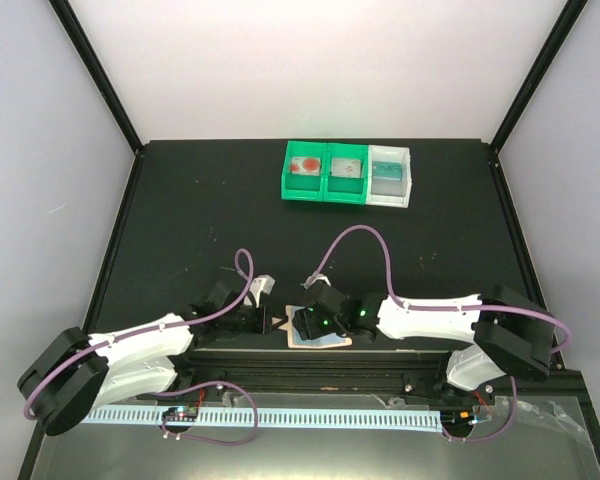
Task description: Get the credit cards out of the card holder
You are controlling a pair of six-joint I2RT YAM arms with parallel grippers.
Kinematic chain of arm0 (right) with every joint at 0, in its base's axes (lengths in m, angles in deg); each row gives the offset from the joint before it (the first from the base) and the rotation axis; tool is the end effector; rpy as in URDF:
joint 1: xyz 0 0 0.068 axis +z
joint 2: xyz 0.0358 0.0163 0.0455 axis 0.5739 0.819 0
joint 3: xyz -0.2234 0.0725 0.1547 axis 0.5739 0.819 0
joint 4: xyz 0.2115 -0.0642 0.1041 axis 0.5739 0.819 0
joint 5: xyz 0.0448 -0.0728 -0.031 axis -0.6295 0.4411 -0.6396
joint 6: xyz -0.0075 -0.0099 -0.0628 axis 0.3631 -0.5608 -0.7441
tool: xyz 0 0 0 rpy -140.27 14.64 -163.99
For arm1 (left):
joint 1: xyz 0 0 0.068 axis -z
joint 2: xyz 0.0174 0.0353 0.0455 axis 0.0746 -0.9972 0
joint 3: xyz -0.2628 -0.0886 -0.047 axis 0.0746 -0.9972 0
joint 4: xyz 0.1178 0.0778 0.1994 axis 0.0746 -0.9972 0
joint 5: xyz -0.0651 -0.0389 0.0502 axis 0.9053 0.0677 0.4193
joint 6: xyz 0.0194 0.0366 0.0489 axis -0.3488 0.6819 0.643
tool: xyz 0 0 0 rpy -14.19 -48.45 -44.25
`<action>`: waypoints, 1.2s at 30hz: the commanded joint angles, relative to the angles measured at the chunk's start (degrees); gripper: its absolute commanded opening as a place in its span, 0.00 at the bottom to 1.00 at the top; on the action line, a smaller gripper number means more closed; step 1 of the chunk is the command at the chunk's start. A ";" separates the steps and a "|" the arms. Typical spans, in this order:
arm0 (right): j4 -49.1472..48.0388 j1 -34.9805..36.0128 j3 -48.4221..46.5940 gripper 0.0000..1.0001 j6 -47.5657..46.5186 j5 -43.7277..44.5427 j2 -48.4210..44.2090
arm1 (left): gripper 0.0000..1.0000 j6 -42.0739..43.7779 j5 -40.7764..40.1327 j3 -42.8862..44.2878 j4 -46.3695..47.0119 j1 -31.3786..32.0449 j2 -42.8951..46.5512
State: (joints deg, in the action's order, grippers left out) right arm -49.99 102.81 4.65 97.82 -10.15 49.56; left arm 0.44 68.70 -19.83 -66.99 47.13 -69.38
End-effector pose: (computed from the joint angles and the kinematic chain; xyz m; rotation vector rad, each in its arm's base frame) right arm 0.1060 0.2495 0.1748 -0.4530 2.6281 0.6643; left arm 0.1125 -0.1316 0.1489 0.2139 2.5467 -1.1790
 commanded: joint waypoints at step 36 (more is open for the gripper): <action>15.11 0.14 1.22 0.60 3.42 13.03 -5.72 | 0.02 0.38 0.71 2.84 -0.35 0.30 0.91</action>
State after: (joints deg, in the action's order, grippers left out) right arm -38.98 102.81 5.53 99.19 -1.23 47.51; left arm 0.55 68.72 -18.78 -67.93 47.13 -69.62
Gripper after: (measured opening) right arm 0.602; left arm 0.026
